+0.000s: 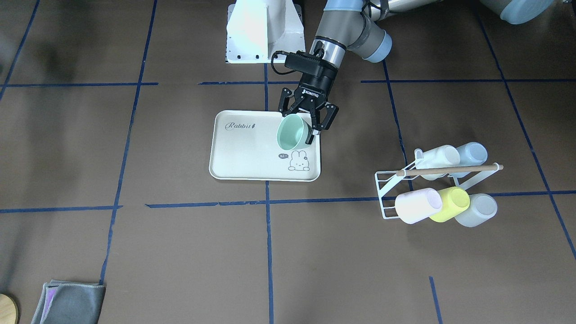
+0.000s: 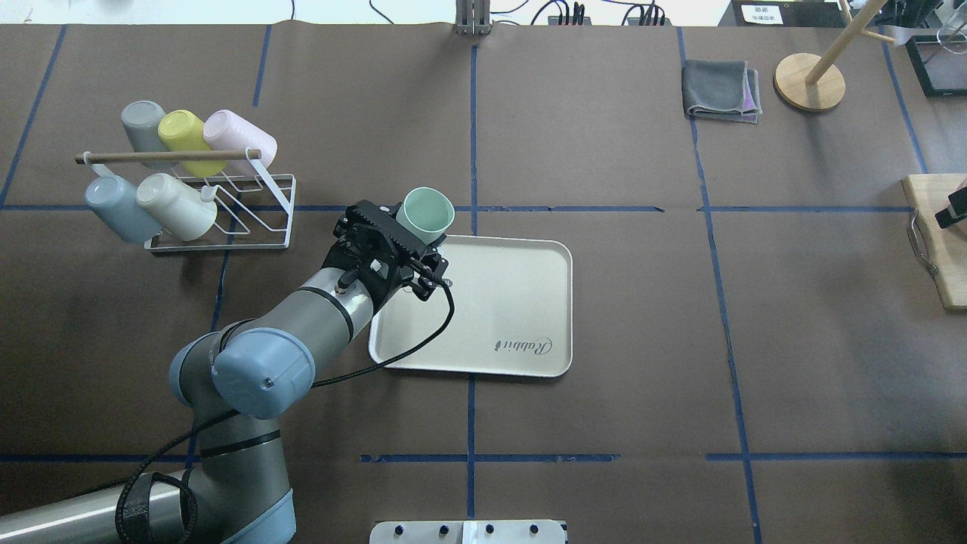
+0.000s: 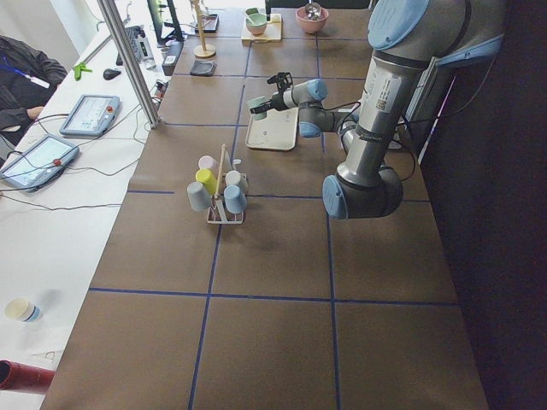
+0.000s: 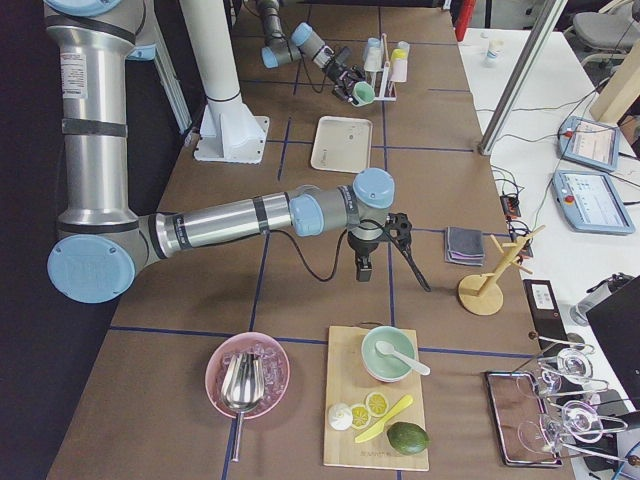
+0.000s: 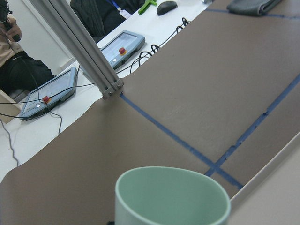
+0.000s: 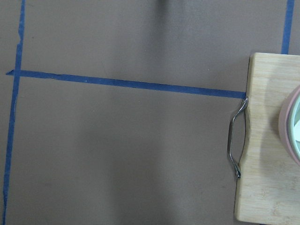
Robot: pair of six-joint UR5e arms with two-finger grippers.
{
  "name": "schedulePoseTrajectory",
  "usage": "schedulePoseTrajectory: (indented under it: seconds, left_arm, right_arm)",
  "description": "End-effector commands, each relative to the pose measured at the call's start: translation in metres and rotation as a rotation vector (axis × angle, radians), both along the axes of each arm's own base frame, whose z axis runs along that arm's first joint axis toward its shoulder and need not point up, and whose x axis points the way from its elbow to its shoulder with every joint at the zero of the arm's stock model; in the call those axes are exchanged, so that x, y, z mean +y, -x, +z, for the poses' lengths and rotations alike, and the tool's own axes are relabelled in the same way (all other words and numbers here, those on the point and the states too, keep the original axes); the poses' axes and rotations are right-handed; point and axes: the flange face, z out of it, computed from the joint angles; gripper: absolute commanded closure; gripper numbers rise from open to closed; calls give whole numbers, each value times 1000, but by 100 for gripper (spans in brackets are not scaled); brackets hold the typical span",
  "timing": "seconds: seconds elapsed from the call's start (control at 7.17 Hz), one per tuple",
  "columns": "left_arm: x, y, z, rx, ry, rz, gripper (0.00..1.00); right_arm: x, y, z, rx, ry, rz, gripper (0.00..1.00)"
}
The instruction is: Pick up and place green cup on tray
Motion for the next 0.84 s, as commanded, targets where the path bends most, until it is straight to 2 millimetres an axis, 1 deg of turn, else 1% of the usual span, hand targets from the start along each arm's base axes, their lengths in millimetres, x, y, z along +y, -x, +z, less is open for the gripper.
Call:
schedulePoseTrajectory:
  seconds: [0.0,0.14,0.28,0.42,0.56,0.7]
  left_arm:
    - [5,-10,3,73,-23,105,84]
    - [4,-20,-9,87,-29,139,83]
    - [0,-37,-10,112,-39,147,83]
    - [-4,-51,10,163,-60,155,83]
    - [-4,-53,17,187,-71,163,83]
    - [-4,-52,19,220,-86,163,83]
  right_arm:
    - [1,-1,1,-6,5,2,0]
    - [1,-2,3,-6,9,2,0]
    - [2,-1,2,-9,10,1,0]
    - [2,-3,4,-8,13,4,0]
    - [2,-3,5,-8,15,4,0]
    - [2,-3,6,-7,17,4,0]
